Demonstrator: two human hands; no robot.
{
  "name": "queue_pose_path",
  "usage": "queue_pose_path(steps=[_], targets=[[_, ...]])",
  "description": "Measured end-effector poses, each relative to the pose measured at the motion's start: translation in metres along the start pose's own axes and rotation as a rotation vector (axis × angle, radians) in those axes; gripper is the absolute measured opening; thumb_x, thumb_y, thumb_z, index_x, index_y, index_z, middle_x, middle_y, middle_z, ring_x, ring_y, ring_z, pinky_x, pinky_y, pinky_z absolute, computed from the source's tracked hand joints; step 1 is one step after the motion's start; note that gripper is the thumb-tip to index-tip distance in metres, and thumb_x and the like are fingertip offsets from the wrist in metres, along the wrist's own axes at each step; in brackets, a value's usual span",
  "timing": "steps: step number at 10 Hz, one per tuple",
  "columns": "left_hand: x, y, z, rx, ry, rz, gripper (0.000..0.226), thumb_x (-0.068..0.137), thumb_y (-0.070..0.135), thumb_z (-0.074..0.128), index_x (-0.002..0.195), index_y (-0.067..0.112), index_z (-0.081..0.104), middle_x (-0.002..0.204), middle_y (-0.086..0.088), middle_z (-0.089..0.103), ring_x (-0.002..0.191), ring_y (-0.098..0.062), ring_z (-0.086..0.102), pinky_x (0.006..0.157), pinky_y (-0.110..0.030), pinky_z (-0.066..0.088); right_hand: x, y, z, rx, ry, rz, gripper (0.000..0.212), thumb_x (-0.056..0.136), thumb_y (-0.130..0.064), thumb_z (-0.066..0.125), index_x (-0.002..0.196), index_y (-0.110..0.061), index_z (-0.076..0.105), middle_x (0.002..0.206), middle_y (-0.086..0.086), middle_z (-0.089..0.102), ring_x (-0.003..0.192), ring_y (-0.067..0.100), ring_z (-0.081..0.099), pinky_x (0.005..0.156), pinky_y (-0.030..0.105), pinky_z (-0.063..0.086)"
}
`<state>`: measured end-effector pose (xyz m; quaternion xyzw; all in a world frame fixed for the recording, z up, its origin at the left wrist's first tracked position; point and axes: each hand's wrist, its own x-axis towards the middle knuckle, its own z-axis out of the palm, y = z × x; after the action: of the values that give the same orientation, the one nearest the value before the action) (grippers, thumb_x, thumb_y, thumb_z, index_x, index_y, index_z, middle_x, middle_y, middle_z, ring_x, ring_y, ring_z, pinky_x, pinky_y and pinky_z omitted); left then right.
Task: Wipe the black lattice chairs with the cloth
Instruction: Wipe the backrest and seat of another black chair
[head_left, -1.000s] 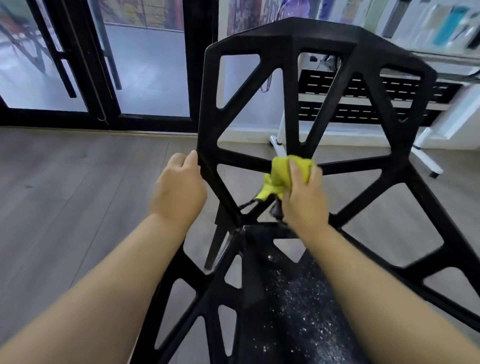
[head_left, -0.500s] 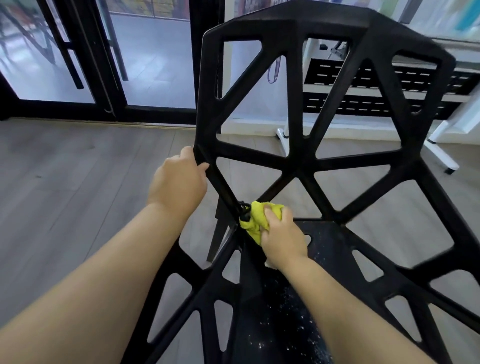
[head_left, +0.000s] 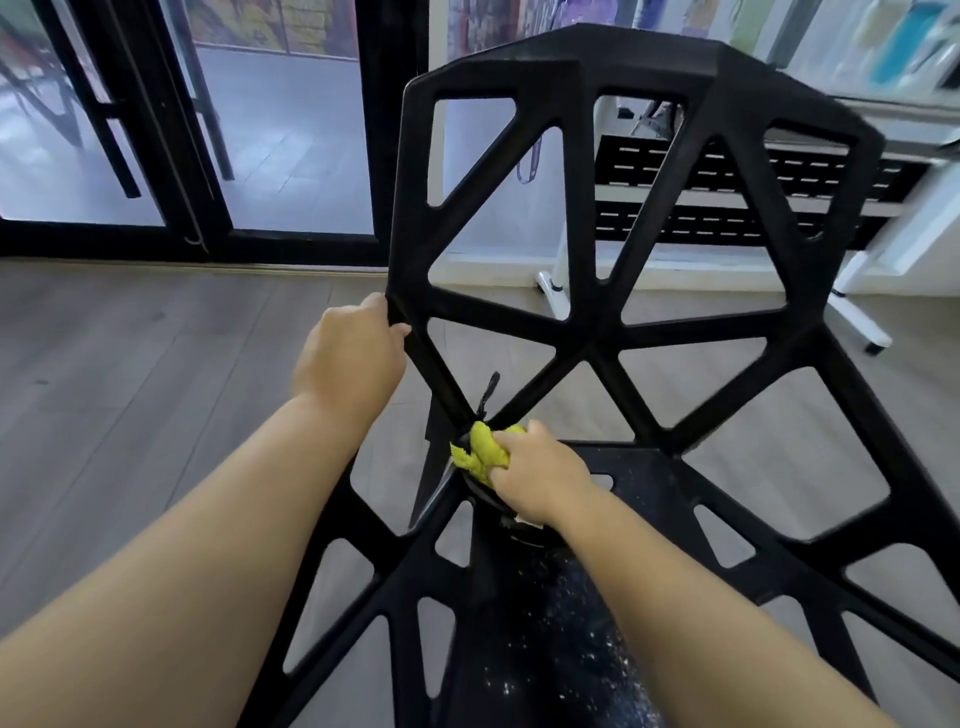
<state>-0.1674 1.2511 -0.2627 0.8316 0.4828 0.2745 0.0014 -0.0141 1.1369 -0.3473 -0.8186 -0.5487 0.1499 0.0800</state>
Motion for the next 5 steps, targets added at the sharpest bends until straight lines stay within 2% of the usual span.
queue_pose_path(steps=[1, 2, 3, 4, 5], targets=[[0.002, 0.003, 0.001, 0.02, 0.002, 0.015, 0.027, 0.096, 0.028, 0.048, 0.104, 0.004, 0.056, 0.088, -0.013, 0.059, 0.069, -0.025, 0.055, 0.058, -0.03, 0.044, 0.003, -0.002, 0.009, -0.028, 0.118, 0.041, 0.031, 0.093, -0.028, 0.042, 0.123, -0.023, 0.047, 0.117, 0.006, 0.038, 0.079, 0.026, 0.046, 0.067, 0.032, 0.038], [0.005, 0.009, 0.001, -0.069, -0.058, 0.007, 0.029, 0.096, 0.017, 0.047, 0.121, 0.004, 0.047, 0.117, -0.017, 0.049, 0.094, -0.034, 0.054, 0.071, -0.032, 0.038, 0.001, 0.003, 0.012, -0.011, 0.319, 0.074, 0.041, 0.095, -0.029, 0.047, 0.135, -0.025, 0.04, 0.127, 0.008, 0.036, 0.087, 0.028, 0.054, 0.066, 0.032, 0.043], [0.008, 0.01, 0.003, -0.053, -0.046, 0.045, 0.032, 0.094, 0.011, 0.048, 0.124, 0.003, 0.046, 0.123, -0.019, 0.044, 0.089, -0.032, 0.049, 0.073, -0.031, 0.038, 0.018, 0.022, -0.025, 0.138, 0.783, 0.045, 0.045, 0.09, -0.022, 0.058, 0.134, -0.015, 0.048, 0.121, 0.021, 0.044, 0.084, 0.037, 0.057, 0.059, 0.035, 0.046], [0.007, 0.008, 0.004, 0.233, 0.065, 0.219, 0.032, 0.082, 0.017, 0.07, 0.104, -0.006, 0.061, 0.096, -0.013, 0.055, 0.077, -0.024, 0.052, 0.054, -0.026, 0.051, 0.033, 0.035, -0.069, 0.09, 0.8, 0.067, 0.044, 0.095, -0.023, 0.048, 0.139, -0.017, 0.043, 0.132, 0.02, 0.035, 0.094, 0.037, 0.053, 0.071, 0.038, 0.047], [0.011, 0.0, 0.017, 0.204, 0.015, 0.208, 0.031, 0.095, 0.019, 0.049, 0.118, -0.002, 0.049, 0.11, -0.016, 0.05, 0.083, -0.026, 0.05, 0.065, -0.029, 0.049, 0.037, 0.046, -0.076, 0.01, 0.772, 0.06, 0.049, 0.092, -0.016, 0.053, 0.14, -0.014, 0.043, 0.128, 0.025, 0.038, 0.081, 0.038, 0.054, 0.064, 0.038, 0.044]])
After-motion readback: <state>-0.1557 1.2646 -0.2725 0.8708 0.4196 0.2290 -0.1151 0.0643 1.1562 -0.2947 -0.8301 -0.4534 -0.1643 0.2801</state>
